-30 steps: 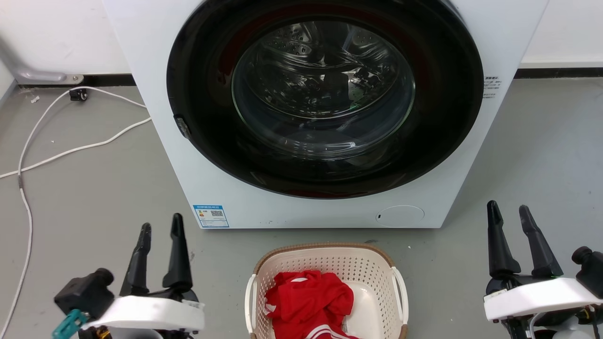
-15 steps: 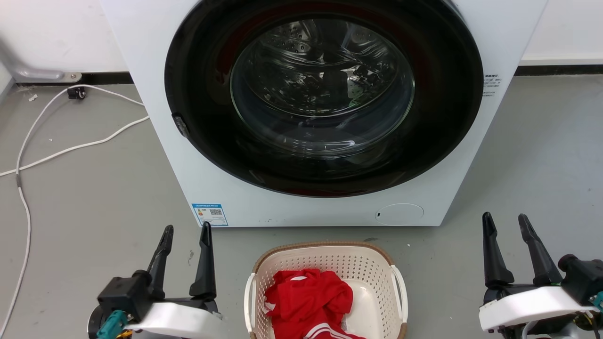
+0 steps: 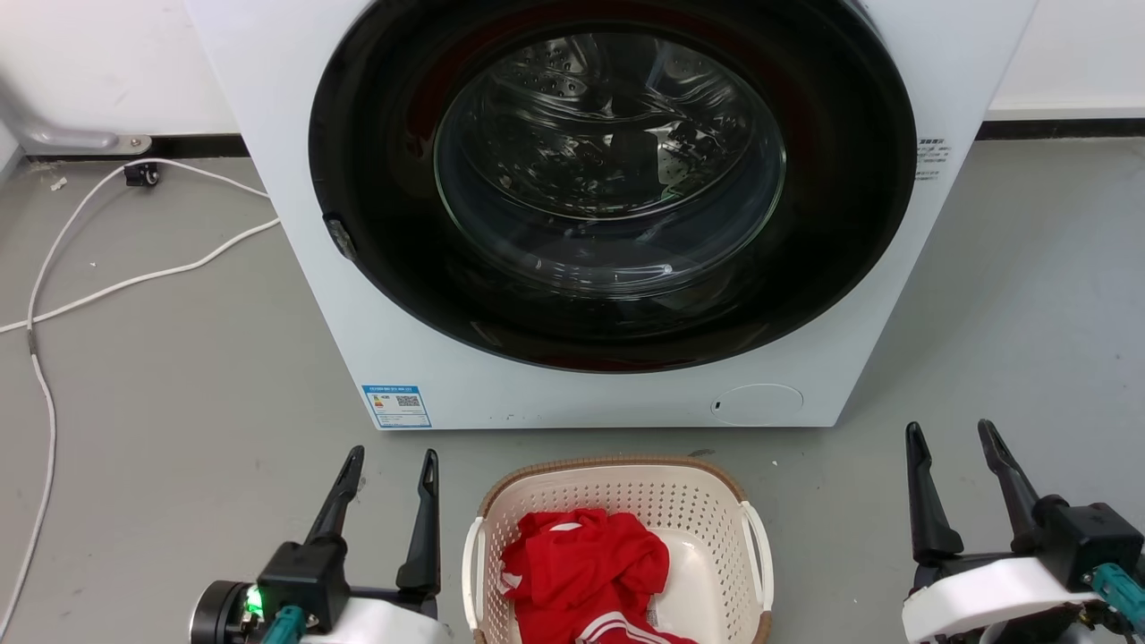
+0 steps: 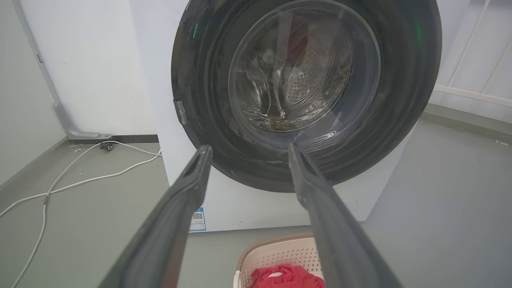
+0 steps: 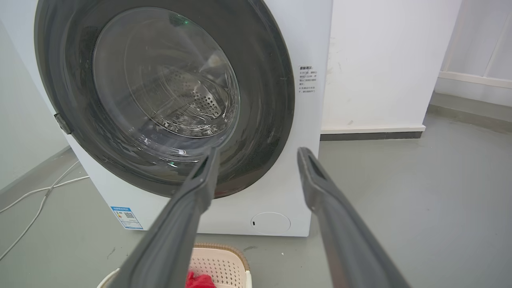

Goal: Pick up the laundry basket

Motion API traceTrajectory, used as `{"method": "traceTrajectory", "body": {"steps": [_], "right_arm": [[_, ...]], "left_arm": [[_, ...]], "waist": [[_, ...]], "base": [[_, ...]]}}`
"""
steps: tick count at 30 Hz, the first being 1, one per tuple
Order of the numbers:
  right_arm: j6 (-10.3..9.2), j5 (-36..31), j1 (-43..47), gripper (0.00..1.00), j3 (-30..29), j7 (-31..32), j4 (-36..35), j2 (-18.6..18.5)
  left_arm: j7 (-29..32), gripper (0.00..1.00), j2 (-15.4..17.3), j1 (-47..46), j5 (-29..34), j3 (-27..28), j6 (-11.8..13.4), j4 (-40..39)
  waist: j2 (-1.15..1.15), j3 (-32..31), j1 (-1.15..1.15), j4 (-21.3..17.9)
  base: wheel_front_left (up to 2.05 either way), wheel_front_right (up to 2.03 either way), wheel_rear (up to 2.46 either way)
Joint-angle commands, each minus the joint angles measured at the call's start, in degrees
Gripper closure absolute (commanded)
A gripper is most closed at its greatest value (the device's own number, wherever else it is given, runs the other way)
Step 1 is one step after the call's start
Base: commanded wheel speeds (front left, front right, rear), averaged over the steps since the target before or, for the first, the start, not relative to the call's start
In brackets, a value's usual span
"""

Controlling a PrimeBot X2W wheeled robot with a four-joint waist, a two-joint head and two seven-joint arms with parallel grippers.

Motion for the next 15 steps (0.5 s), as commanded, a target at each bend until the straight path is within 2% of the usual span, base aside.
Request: {"method": "traceTrajectory", "body": {"steps": [1, 5, 11, 13, 15], "right_arm": [[-0.02, -1.44, -0.02, 0.0, -0.05, -0.4, -0.15, -0.12], [-0.02, -3.88, 0.07, 0.0, 0.02, -0.84, 0.2, -0.12], [-0.02, -7.21, 0.06, 0.0, 0.23, -1.57, -0.09, -0.11], [-0.02, -8.18, 0.11, 0.0, 0.28, -1.81, -0.25, -0.11], [-0.02, -8.95, 0.23, 0.0, 0.31, -1.95, -0.4, -0.11]], "left_arm": [[-0.56, 0.0, 0.46, 0.19, 1.15, -0.4, 0.27, 0.03], [-1.02, 0.0, 0.97, 0.18, 3.2, -1.48, 0.78, 0.8], [-1.65, 0.0, 1.81, 0.09, 6.53, -3.03, 3.05, 0.4], [-1.93, 0.0, 1.83, 0.2, 6.34, -3.38, 2.73, 0.55], [-2.1, 0.0, 0.62, 0.72, 4.15, -2.8, 1.33, 0.55]], "waist": [[0.0, -0.01, 0.0, 0.0], [0.0, -0.02, 0.0, -0.02], [0.0, 0.05, 0.0, -0.08], [0.0, 0.09, 0.0, -0.07], [0.0, 0.12, 0.0, -0.03]], "base": [[0.0, 0.0, 0.0], [0.0, 0.0, 0.0], [0.0, 0.0, 0.0], [0.0, 0.0, 0.0], [0.0, 0.0, 0.0]]}}
